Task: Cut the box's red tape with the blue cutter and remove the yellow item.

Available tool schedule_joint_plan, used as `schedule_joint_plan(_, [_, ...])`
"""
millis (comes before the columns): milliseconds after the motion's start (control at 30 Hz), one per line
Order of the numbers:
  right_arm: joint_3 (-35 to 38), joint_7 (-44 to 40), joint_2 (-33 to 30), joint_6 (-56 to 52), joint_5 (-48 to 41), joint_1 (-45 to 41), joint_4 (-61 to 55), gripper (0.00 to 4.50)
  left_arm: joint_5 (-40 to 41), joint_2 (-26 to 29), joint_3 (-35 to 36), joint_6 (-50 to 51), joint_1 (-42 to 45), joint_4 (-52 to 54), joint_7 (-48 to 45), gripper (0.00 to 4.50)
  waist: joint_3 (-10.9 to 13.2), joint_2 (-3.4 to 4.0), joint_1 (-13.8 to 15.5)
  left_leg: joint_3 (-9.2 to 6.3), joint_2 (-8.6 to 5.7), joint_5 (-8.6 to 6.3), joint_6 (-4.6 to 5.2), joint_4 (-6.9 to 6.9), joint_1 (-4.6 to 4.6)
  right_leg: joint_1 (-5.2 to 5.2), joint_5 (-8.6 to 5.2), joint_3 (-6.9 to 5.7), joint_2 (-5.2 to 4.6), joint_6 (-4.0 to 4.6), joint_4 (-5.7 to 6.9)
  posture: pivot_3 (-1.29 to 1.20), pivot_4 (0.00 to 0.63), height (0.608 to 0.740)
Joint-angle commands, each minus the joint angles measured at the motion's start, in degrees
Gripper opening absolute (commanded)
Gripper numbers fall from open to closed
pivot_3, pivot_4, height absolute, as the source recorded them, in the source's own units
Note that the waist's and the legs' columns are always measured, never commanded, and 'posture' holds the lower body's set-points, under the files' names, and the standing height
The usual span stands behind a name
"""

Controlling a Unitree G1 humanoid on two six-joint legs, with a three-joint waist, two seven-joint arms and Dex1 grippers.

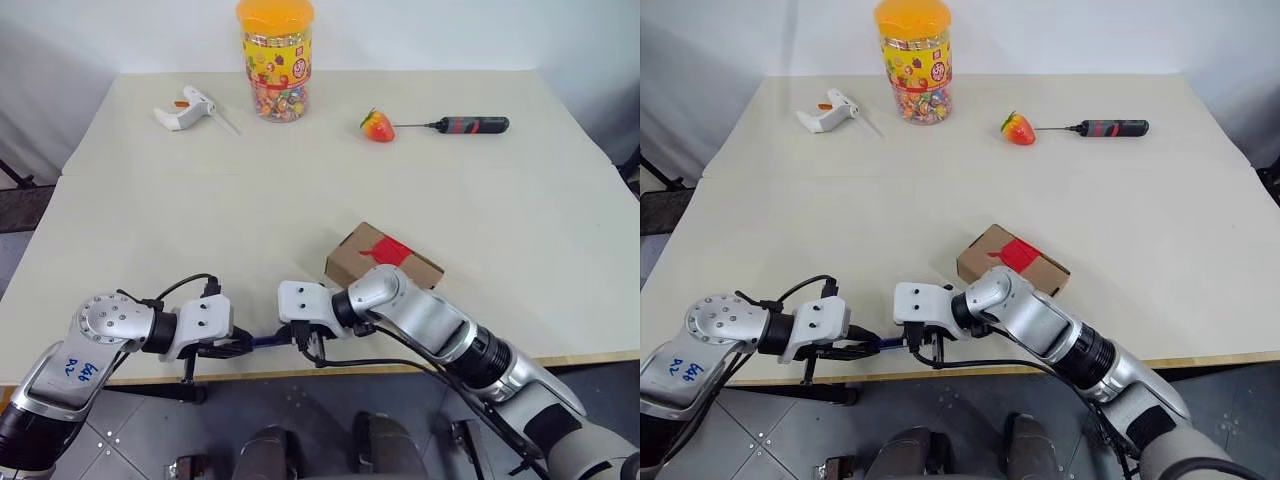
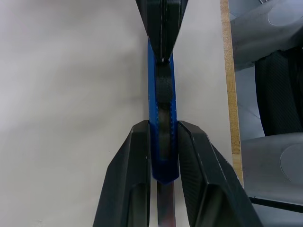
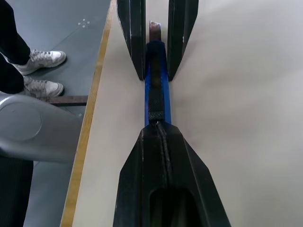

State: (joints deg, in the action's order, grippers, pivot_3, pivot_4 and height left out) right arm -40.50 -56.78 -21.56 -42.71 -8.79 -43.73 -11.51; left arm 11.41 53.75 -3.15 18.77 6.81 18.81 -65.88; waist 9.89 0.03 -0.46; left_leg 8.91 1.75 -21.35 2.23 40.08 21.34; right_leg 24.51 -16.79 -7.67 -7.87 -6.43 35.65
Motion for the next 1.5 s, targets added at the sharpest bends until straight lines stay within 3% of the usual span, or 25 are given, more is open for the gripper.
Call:
schedule_joint_plan(33, [2.7,-0.3,-0.5,-2.2,-1.0,-0.6,-2.9,0.01,0.7,-0.3,0.2,-0.8,-0.1,0.1,0.0,0.84,0.0,0.0,0.0,0.0,0.0,0.0,0.0,0.0,0.0,0.0,0.0,0.0,0.0,0.0,0.0,0.0,0.15,0.74])
schedule_joint_plan(167, [7.4,-1.3,-2.7,-6.1,-4.2,-1.0,-6.8,0.01,0.5,-1.4,0.5,-2.8,0.3,-1.7,0.7,0.84,0.0,0.0,0.2,0.0,0.0,0.0,0.0,0.0,0.01,0.0,0.0,0.01,-0.01,0.0,0.0,0.0,0.15,0.74])
schedule_joint_plan(267, [18.4,-2.0,-5.8,-17.2,-12.2,-2.3,-11.8,0.56,0.7,-3.8,2.6,-6.4,0.6,-3.7,3.0,0.84,0.0,0.0,0.3,0.0,0.01,0.0,0.0,0.02,0.01,0.0,0.0,0.02,-0.01,0.0,0.0,0.0,0.15,0.74])
schedule_joint_plan(433, [31.4,-0.4,-9.3,-31.0,-20.8,-6.4,-12.4,2.16,0.6,-7.6,4.8,-14.6,2.9,-9.7,5.8,0.84,0.0,-0.05,0.2,-0.02,0.02,0.0,0.01,0.07,0.04,0.02,0.0,0.01,-0.01,0.0,0.03,0.0,0.15,0.74])
schedule_joint_plan(667, [36.1,-0.2,-18.1,-37.4,-26.1,-8.4,-10.3,4.47,1.8,-12.4,7.7,-22.2,6.3,-15.8,8.8,0.84,0.0,-0.06,0.2,-0.01,-0.03,-0.02,0.04,0.03,0.03,0.02,0.01,-0.02,-0.08,-0.01,0.05,0.0,0.15,0.74])
schedule_joint_plan(800, [36.1,1.8,-19.2,-41.6,-27.4,-12.5,-7.2,4.47,3.2,-15.6,8.6,-24.9,9.8,-17.2,10.6,0.84,0.0,-0.06,0.1,0.01,-0.01,-0.01,0.04,0.08,0.03,0.03,0.01,0.0,-0.08,-0.01,0.08,0.0,0.15,0.74])
schedule_joint_plan(1000, [39.4,7.7,-12.6,-49.6,-29.5,-22.3,3.5,4.47,3.1,-20.9,8.4,-32.0,13.9,-20.2,13.4,0.84,0.0,-0.06,-0.4,0.06,-0.03,-0.01,0.04,0.08,0.03,0.06,0.01,-0.02,-0.09,-0.01,0.15,0.0,0.15,0.74])
schedule_joint_plan(1500, [30.3,8.6,-7.1,-42.3,-28.5,-27.1,16.1,4.47,4.7,-27.7,4.3,-32.9,15.9,-20.9,13.3,0.84,0.0,-0.09,-1.4,-0.06,-0.09,-0.01,0.03,0.09,0.06,0.05,0.03,-0.13,-0.08,-0.04,0.21,0.0,0.15,0.74])
